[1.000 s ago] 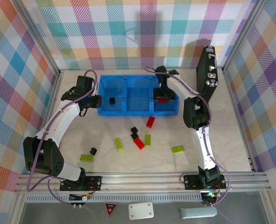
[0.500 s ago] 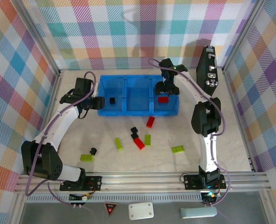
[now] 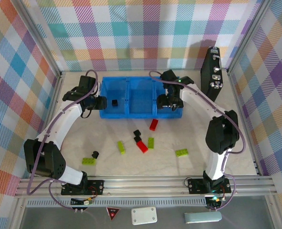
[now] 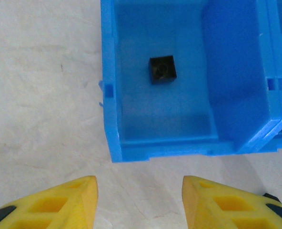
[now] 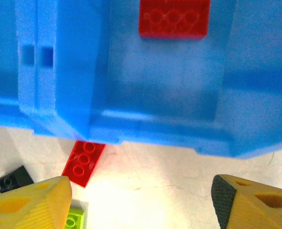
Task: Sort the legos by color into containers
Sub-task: Pick up the lego from the bottom-left of the table.
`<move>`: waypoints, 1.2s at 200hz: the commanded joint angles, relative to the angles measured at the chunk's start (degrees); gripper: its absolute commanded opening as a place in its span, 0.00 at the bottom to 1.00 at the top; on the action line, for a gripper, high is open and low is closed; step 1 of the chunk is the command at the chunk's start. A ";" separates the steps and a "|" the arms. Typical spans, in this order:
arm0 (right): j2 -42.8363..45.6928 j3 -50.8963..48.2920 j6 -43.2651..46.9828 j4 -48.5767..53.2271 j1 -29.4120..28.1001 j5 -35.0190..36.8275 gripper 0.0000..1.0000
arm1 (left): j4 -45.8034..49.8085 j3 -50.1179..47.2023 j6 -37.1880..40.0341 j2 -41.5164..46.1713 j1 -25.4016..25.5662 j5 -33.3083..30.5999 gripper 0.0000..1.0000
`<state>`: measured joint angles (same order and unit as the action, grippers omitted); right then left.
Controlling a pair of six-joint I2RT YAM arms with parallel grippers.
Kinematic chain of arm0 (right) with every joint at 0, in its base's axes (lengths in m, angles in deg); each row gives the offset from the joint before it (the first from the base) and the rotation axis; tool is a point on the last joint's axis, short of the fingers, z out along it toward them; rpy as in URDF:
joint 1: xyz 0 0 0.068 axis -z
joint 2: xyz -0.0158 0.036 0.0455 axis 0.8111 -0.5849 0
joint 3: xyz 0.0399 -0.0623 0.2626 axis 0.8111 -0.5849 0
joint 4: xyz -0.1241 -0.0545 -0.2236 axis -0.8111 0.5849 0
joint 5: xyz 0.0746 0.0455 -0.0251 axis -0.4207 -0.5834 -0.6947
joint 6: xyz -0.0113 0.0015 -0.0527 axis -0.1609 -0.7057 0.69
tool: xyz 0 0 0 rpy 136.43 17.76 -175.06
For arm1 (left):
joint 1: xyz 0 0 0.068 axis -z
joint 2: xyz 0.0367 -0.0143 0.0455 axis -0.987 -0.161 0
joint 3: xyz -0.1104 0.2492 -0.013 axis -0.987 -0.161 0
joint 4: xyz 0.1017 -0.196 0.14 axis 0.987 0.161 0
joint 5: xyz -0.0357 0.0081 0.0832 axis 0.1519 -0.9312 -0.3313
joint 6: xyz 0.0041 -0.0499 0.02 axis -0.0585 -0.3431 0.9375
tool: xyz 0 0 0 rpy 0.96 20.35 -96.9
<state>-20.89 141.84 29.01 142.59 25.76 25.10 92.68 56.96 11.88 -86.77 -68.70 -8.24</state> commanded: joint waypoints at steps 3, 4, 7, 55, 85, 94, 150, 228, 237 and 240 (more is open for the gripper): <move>4.31 -4.01 -2.24 -1.52 -0.88 -1.15 0.78 | 4.31 -0.15 -5.59 -0.13 1.59 0.06 0.50; 4.37 -4.16 -2.27 -1.57 -0.90 -1.15 0.78 | 4.37 -0.29 -5.77 -0.10 1.64 0.07 0.50; 4.77 -4.63 -2.32 -1.66 -0.97 -1.07 0.78 | 4.54 -0.52 -6.31 -0.02 1.86 0.01 0.50; 8.07 -10.56 -2.61 -3.15 -1.76 -1.60 0.77 | 6.53 -5.48 -14.93 0.84 7.47 -1.62 0.50; 8.88 -12.76 -2.23 -3.87 -2.05 -2.35 0.77 | 6.47 -9.43 -19.94 1.24 11.69 -2.46 0.50; 8.97 -13.41 -2.17 -4.31 -2.03 -2.75 0.77 | 6.47 -10.44 -21.18 1.24 12.69 -2.54 0.50; 9.21 -16.04 -1.60 -5.62 -2.23 -3.99 0.77 | 9.33 -16.83 -28.02 4.18 13.86 -4.90 0.50; 9.08 -16.55 -0.93 -5.75 -2.40 -5.19 0.77 | 11.32 -27.42 -32.91 11.24 8.12 -5.57 0.52; 9.08 -16.62 -0.92 -5.75 -2.54 -5.15 0.77 | 10.58 -29.06 -33.17 12.09 6.94 -4.53 0.54; 9.08 -16.62 -0.89 -5.75 -2.50 -5.11 0.77 | 10.27 -29.51 -33.17 12.33 6.69 -4.19 0.54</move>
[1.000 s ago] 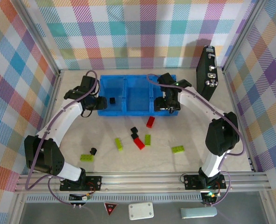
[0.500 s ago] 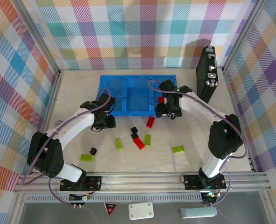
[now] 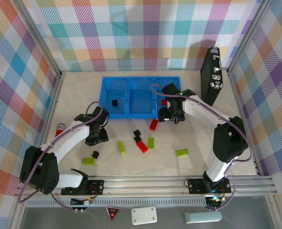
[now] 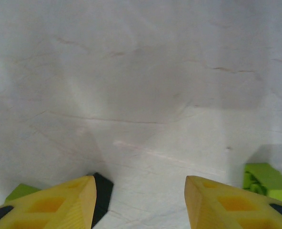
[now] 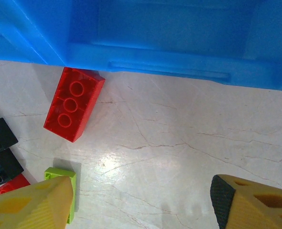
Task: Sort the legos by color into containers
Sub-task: Pick up the lego from the bottom-left of the table.
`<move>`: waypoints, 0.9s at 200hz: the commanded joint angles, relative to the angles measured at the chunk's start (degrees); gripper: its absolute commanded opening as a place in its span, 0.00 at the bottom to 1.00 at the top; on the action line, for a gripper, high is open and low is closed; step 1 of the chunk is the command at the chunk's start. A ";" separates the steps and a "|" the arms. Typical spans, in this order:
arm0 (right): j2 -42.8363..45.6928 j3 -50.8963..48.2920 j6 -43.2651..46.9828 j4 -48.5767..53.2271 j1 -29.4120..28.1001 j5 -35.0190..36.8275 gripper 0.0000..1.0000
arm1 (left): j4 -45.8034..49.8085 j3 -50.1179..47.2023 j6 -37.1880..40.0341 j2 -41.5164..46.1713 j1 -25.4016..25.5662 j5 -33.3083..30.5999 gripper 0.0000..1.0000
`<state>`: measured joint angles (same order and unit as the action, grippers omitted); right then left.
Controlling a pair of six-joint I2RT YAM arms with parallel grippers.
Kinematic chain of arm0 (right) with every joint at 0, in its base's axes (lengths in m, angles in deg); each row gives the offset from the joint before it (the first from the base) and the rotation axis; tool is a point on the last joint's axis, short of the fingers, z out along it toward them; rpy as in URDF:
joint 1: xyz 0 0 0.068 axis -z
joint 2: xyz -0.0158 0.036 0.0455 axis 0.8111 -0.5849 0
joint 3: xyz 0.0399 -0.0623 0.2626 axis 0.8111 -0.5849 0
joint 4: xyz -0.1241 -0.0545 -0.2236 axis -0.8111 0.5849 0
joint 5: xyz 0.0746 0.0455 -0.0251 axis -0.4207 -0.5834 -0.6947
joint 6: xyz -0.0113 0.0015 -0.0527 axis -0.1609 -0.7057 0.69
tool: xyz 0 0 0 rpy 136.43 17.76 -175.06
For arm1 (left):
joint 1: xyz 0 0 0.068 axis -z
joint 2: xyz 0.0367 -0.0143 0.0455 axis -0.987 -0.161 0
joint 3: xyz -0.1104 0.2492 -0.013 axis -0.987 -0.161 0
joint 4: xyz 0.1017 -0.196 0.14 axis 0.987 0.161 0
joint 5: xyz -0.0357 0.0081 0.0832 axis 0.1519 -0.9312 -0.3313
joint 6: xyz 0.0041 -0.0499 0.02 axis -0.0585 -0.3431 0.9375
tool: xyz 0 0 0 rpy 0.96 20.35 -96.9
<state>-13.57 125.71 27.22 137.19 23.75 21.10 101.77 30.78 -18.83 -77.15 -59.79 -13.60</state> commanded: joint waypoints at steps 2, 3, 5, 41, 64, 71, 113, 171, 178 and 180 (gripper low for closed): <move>1.78 -0.56 0.84 -0.37 -0.48 -1.11 0.77 | 1.00 -3.64 -2.58 2.87 -2.43 1.39 0.54; 1.77 -0.57 0.83 -0.36 -0.48 -1.11 0.77 | 0.89 -3.84 -2.58 2.96 -2.55 1.53 0.54; 1.76 -0.56 0.78 -0.35 -0.48 -1.08 0.77 | 0.68 -4.15 -2.61 3.09 -2.70 1.63 0.55; 2.00 -1.01 0.27 -0.26 -0.79 -1.11 0.77 | -1.70 -6.74 -3.50 2.01 -3.64 3.55 0.60; 2.29 -1.28 0.04 -0.23 -1.01 -0.93 0.77 | -3.96 -8.77 -4.01 0.97 -3.90 5.29 0.61; 2.35 -1.34 -0.03 -0.17 -1.12 -0.79 0.77 | -4.59 -9.28 -4.23 0.64 -3.97 6.16 0.61; 3.05 -1.95 -0.42 -0.18 -1.27 -0.64 0.77 | -6.55 -11.99 -5.66 2.06 -3.90 9.87 0.60; 3.08 -2.68 -0.98 -0.18 -1.70 -0.58 0.77 | -5.30 -12.57 -6.53 4.56 -2.42 11.33 0.52; 3.16 -2.69 -1.08 -0.18 -1.79 -0.58 0.77 | -5.20 -12.65 -6.64 4.54 -2.13 11.33 0.52; 3.16 -2.69 -1.08 -0.18 -1.80 -0.56 0.77 | -5.19 -12.65 -6.70 4.54 -2.01 11.38 0.52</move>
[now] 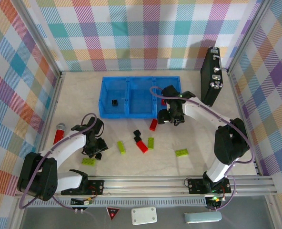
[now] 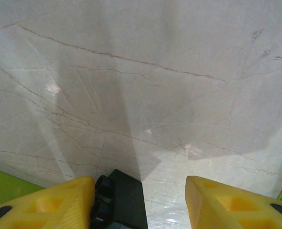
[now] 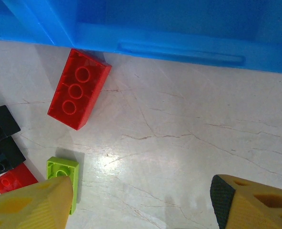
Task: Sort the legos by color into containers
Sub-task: Pick up the lego from the bottom-left of the table.
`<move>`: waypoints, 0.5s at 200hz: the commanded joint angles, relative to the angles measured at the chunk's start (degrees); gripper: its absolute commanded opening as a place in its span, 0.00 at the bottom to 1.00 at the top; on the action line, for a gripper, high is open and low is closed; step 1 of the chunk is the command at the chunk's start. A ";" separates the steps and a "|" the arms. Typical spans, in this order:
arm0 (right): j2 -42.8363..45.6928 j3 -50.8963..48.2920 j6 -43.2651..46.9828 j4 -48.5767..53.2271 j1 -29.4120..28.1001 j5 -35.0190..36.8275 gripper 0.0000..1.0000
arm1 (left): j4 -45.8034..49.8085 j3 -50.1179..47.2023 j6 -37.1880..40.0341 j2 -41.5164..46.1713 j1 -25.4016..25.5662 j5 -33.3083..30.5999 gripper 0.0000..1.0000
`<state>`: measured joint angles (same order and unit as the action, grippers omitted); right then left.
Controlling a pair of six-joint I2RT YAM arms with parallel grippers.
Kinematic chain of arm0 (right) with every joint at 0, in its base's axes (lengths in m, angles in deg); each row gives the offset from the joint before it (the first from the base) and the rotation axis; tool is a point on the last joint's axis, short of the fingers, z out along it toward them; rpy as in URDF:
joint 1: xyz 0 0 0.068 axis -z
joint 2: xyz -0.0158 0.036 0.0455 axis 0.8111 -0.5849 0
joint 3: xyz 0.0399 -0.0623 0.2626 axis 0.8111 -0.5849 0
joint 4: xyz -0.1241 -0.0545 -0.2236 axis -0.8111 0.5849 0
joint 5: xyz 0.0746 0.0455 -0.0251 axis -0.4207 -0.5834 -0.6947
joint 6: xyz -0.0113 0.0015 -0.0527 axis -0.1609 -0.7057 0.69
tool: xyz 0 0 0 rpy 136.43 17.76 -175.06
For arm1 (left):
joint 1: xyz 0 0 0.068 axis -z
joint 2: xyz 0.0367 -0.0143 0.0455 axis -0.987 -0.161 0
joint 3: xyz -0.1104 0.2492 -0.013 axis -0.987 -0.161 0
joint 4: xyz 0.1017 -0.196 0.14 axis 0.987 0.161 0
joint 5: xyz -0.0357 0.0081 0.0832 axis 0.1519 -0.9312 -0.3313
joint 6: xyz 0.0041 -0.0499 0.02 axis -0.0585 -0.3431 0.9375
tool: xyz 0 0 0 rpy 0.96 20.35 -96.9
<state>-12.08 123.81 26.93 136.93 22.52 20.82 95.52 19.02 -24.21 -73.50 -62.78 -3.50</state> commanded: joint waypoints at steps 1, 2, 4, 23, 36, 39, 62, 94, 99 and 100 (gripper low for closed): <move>1.68 -0.79 -0.77 0.09 -0.57 -0.28 0.77 | 1.06 -0.90 -1.33 0.89 1.05 1.30 0.52; 1.68 -0.79 -0.80 0.04 -0.53 -0.25 0.77 | 1.10 -0.90 -1.38 0.89 1.08 1.31 0.52; 1.68 -0.84 -0.82 0.08 -0.61 -0.22 0.77 | 1.14 -0.90 -1.48 0.89 1.22 1.32 0.52; 1.68 -0.93 -0.95 0.07 -0.76 -0.20 0.77 | 1.63 -0.98 -1.96 0.71 2.63 1.35 0.52; 1.74 -1.00 -1.09 0.00 -0.85 -0.19 0.77 | 1.85 -1.07 -2.55 0.71 3.68 1.16 0.52; 1.73 -0.98 -1.06 0.01 -0.84 -0.16 0.77 | 1.85 -1.07 -2.61 0.70 3.93 1.15 0.52; 1.77 -1.19 -1.19 0.00 -1.01 -0.12 0.77 | 1.59 -1.58 -3.78 0.67 5.65 1.24 0.51; 1.90 -1.36 -1.44 0.00 -1.19 -0.12 0.77 | 1.33 -1.86 -4.99 0.62 7.41 1.15 0.46; 1.85 -1.41 -1.42 0.00 -1.27 -0.12 0.77 | 1.32 -1.86 -5.16 0.71 7.73 1.14 0.45; 1.85 -1.36 -1.39 -0.05 -1.27 -0.12 0.77 | 1.32 -1.86 -5.23 0.71 7.81 1.14 0.45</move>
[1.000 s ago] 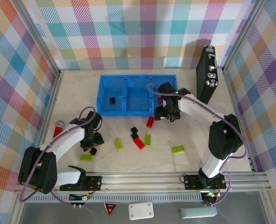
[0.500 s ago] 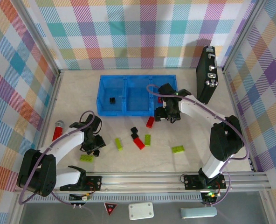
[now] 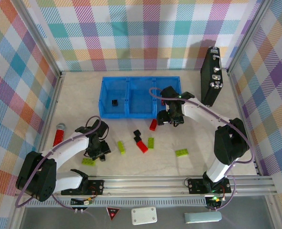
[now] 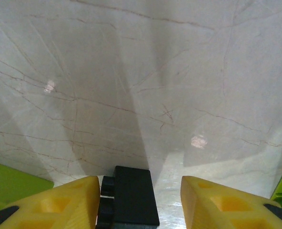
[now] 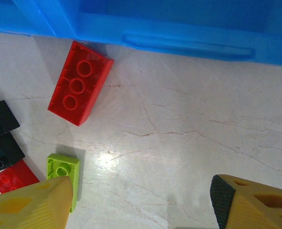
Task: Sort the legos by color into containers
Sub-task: Pick up the lego from the bottom-left of the table.
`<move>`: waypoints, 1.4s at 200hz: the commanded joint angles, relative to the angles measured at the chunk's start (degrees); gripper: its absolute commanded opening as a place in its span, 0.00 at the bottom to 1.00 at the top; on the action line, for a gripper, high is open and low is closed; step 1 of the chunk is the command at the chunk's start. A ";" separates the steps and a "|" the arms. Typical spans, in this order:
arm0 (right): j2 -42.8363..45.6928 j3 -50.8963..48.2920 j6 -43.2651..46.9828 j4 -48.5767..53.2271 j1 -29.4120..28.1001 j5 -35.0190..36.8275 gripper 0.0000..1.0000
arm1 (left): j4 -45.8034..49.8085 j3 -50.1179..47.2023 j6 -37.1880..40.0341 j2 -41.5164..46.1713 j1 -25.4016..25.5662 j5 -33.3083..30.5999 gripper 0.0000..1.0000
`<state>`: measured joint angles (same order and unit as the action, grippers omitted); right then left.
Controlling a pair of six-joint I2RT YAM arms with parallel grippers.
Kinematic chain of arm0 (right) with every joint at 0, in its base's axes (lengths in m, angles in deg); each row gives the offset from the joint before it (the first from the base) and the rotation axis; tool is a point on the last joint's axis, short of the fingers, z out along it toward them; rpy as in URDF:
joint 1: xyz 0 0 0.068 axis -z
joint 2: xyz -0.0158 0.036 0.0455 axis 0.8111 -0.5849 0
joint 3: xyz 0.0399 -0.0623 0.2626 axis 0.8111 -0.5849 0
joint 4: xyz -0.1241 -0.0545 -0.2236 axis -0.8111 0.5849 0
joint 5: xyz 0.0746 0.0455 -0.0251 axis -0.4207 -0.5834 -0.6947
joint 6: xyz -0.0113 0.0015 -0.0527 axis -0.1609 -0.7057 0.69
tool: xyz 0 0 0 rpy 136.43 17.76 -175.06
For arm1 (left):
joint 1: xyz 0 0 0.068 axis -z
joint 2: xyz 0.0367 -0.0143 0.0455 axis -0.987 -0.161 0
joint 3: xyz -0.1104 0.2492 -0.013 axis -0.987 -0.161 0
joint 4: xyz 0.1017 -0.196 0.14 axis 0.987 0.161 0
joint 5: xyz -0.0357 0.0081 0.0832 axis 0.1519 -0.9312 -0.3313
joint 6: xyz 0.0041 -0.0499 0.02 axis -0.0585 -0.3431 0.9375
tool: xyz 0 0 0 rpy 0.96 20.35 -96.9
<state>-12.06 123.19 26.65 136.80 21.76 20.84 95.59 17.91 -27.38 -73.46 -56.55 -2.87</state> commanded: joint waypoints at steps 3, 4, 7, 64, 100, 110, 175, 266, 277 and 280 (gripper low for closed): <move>1.83 -0.78 -1.13 0.12 -0.51 -0.13 0.77 | 1.22 -0.75 -2.18 0.66 1.71 0.42 0.45; 1.83 -0.83 -1.10 0.13 -0.51 -0.14 0.77 | 1.19 -0.75 -2.24 0.66 1.77 0.43 0.45; 1.83 -0.88 -1.15 0.13 -0.51 -0.14 0.77 | 1.17 -0.75 -2.31 0.65 2.01 0.38 0.44; 2.09 -0.70 -1.27 0.57 -0.86 0.06 0.77 | 2.20 -0.40 -3.36 1.44 3.87 -0.71 0.33; 2.16 -0.68 -1.39 0.74 -1.06 0.25 0.77 | 3.26 0.69 -3.04 2.06 4.01 -1.22 0.28; 2.26 -0.71 -1.42 0.74 -1.04 0.33 0.77 | 3.53 1.07 -2.87 2.25 4.03 -1.33 0.28; 3.32 -0.91 -1.32 1.78 -1.12 1.86 0.77 | 5.11 7.84 0.27 -1.02 4.02 -3.47 0.27; 6.98 -3.16 -2.65 3.25 -1.13 3.80 0.77 | 8.79 26.04 11.78 -11.38 -1.51 -5.47 0.27; 7.73 -3.61 -3.06 3.37 -1.13 4.02 0.77 | 8.98 28.54 13.30 -13.07 -2.53 -5.37 0.27; 7.93 -3.75 -3.17 3.47 -1.13 4.07 0.77 | 9.06 29.27 13.60 -13.51 -2.72 -5.34 0.27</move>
<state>-6.83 120.50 25.16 138.29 21.10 23.73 101.84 42.17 -18.90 -84.17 -57.36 -7.50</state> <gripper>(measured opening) 0.770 0.271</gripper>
